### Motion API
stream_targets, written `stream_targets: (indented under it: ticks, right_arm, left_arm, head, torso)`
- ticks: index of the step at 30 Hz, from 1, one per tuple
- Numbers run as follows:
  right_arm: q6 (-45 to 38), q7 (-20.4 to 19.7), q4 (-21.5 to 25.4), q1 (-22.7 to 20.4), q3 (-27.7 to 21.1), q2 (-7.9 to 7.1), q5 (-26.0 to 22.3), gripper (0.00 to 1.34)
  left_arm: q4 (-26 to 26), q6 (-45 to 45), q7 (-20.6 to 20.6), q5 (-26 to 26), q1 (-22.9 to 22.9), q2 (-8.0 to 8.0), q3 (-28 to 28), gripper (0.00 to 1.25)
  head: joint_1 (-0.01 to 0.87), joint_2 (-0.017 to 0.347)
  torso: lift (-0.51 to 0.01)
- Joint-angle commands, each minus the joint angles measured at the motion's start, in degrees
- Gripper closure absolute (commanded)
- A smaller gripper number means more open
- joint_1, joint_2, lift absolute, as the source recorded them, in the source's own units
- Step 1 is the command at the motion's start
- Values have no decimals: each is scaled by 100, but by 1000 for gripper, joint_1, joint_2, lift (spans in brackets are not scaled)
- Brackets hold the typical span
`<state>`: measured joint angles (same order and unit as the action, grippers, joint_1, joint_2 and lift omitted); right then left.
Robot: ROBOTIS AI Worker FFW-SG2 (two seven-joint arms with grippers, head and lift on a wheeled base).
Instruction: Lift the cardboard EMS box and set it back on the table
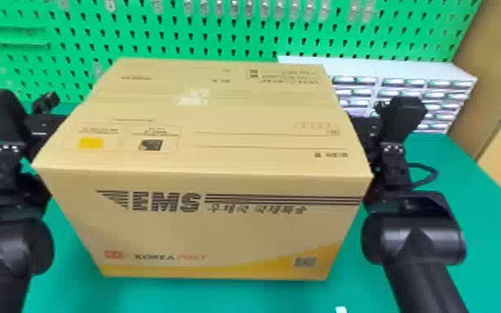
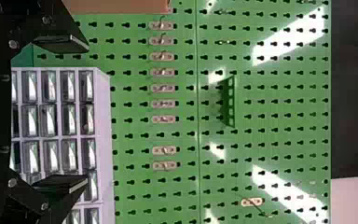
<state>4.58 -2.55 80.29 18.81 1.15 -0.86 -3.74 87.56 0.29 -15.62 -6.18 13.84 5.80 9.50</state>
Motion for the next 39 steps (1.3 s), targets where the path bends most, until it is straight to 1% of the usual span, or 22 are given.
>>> stream_targets:
  ticks: [1,39]
  right_arm:
    - [-80,0,127,8,9,7,22,292]
    - [-159,0,144,-9,-9,7,49,292]
  left_arm:
    - [60,32,6,20,13,0,43,444]
    - [77,59,24,-24,4,0,96,443]
  head:
    - [678,-15]
    - [678,-15]
  torso:
    - [-97]
    - [-97]
